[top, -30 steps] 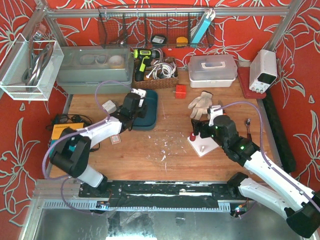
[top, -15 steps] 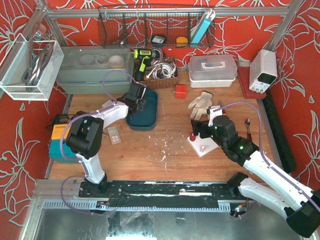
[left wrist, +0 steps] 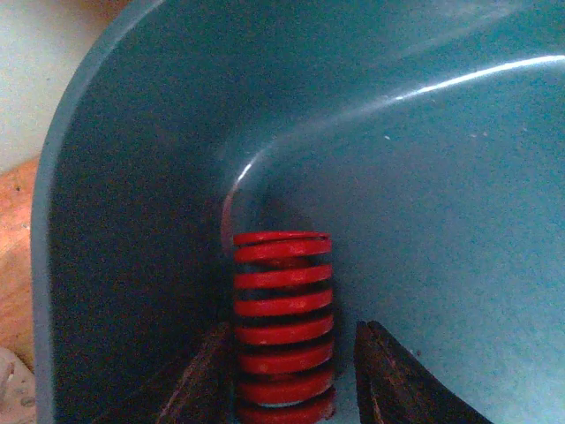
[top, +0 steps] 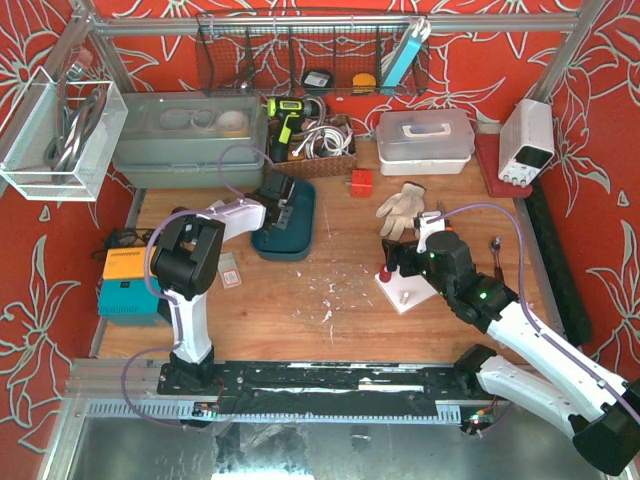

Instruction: Install the large spring

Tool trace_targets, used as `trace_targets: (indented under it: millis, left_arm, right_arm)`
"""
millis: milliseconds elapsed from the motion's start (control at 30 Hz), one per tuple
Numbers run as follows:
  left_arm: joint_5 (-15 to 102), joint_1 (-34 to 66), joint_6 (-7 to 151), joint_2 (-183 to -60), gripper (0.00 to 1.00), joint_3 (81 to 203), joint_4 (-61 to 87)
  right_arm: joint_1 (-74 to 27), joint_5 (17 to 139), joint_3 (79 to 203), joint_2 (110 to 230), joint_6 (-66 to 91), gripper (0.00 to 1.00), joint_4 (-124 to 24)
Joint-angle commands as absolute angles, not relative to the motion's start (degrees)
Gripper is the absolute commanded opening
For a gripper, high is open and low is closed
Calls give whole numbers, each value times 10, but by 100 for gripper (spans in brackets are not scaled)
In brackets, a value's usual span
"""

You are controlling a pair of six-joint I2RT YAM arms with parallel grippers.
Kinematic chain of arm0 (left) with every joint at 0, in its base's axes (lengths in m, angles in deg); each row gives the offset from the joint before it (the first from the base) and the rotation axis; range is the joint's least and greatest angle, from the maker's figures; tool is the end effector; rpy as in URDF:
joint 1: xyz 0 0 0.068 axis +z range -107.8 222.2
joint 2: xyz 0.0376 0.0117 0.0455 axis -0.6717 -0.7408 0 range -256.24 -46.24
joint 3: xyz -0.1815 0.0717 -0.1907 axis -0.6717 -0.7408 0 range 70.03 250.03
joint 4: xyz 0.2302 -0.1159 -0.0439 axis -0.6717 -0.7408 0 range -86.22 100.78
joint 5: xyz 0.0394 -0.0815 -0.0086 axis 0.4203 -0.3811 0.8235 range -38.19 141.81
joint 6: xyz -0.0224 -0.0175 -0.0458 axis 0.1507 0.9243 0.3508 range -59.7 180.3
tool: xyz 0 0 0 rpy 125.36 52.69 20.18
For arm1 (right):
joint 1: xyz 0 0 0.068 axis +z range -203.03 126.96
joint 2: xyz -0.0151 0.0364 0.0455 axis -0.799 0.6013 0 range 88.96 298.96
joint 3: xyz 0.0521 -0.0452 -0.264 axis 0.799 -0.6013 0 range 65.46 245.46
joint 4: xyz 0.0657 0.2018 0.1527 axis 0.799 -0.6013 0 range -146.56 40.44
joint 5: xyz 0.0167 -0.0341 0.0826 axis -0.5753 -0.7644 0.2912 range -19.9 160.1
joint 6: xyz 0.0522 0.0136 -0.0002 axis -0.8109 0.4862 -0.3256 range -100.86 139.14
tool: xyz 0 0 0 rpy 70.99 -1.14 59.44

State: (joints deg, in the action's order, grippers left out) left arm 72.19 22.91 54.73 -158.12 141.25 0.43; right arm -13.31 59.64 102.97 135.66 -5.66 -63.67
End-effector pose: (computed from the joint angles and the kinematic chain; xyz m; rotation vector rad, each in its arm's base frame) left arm 0.3920 -0.1241 0.1610 0.3685 2.3843 0.3279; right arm 0.1506 0.1169 0.2827 -0.1409 2.0070 0.5503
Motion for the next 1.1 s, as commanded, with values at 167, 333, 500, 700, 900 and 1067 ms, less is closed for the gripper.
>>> trace_targets:
  millis: [167,333,500,700,900,1067]
  left_arm:
    - [718,236,543,-1623,44,1436,-15]
    - [708,236,548,-1640,44,1440,-20]
    - [699,236,548,-1641,39,1437,-19]
    - [679,237,554,-1632,30,1430,-19]
    - [647,237,567,-1592,24,1407,4]
    - [614,237,582,-1529,19,1356,57]
  right_arm:
    - [-133,578,1021,1352,-52,97,-627]
    - [-133,574,1022,1354,-51,96,-628]
    - [-133,572,1021,1351,-50,96,-627]
    - [-133,573,1020,1353,-51,96,-627]
    - [-133,573,1019,1353,-51,97,-626]
    - [-133,574,1018,1356,-51,97,-625]
